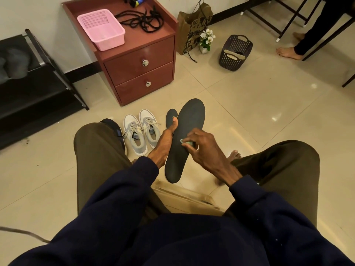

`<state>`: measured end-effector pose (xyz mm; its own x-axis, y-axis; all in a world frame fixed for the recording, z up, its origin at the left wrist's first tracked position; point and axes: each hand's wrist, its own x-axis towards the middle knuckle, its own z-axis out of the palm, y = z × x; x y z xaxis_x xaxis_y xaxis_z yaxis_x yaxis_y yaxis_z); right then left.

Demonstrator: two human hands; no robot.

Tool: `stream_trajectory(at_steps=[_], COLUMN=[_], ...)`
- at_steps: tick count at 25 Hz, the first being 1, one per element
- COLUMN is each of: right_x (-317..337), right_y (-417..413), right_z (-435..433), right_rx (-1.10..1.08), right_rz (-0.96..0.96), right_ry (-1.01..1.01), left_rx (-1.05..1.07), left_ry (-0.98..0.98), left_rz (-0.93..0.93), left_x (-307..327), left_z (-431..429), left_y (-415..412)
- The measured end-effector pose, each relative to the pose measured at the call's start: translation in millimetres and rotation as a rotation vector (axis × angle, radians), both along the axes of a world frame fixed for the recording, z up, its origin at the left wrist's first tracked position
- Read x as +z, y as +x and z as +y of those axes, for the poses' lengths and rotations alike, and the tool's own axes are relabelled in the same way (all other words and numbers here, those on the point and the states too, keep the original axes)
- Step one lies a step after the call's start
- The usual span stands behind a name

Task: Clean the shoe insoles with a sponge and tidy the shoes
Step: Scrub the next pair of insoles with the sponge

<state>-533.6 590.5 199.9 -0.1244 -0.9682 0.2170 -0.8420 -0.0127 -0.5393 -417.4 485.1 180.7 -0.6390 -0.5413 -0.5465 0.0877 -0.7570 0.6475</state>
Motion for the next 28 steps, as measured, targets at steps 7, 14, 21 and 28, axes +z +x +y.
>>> stream_trajectory(at_steps=[7,14,21,28], right_x=[-7,-5,-10,-8], right_y=[-57,-60,-48,-33], right_z=[-9,-5,-9,-18], right_rx=[-0.326,-0.451,-0.383,-0.18], right_rz=[0.075,-0.021,0.152,0.008], right_ry=[-0.077,-0.205,-0.171,-0.139], left_rx=[-0.166,-0.226,-0.222,-0.175], left_ry=[0.082,0.159,0.111,0.05], left_rz=[0.04,0.079,0.031,-0.011], left_x=[2,1,0,-3], left_z=[3,1,2,2], left_y=[-1,-2,-4,-4])
